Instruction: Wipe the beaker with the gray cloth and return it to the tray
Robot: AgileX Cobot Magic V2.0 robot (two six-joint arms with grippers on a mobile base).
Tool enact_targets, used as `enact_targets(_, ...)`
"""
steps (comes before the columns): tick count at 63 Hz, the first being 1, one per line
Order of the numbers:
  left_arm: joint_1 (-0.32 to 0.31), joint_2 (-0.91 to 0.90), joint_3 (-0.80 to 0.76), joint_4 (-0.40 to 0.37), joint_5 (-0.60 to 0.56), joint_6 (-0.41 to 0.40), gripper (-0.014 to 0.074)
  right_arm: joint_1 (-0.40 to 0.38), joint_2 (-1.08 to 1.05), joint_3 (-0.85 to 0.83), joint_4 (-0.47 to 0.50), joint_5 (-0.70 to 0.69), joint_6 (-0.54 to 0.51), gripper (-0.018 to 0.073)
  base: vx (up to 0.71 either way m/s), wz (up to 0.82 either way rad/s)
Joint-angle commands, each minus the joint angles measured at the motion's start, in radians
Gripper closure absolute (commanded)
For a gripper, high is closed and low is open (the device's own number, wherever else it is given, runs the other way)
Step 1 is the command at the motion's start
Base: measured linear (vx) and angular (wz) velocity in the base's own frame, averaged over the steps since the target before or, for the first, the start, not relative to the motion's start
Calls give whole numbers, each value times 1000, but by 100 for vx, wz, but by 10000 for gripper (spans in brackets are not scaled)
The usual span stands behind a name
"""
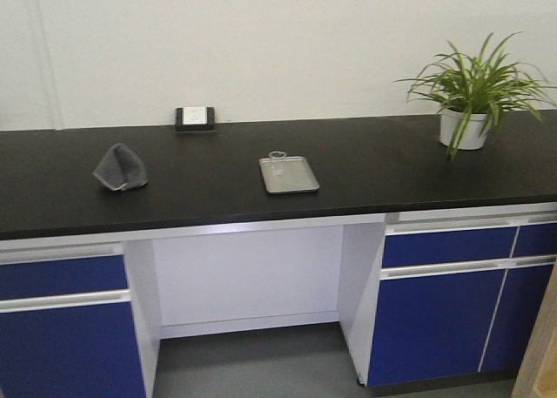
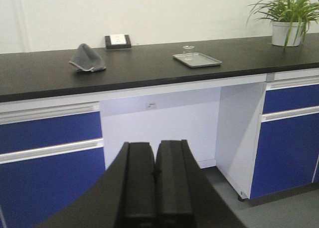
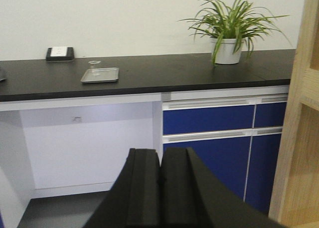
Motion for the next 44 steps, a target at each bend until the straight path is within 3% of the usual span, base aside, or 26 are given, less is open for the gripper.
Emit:
enact_targets(1,-4,-14,31,-2,-80,-9,603,-5,-9,5,-2,-80,-6,571,25,-24)
enact_targets(19,-4,-14,31,-2,-80,-9,603,-5,-9,5,-2,-80,-6,571,30,-5)
enact_targets(44,-4,-14,31,-2,-80,-9,603,-5,-9,5,-2,-80,-6,571,41,20)
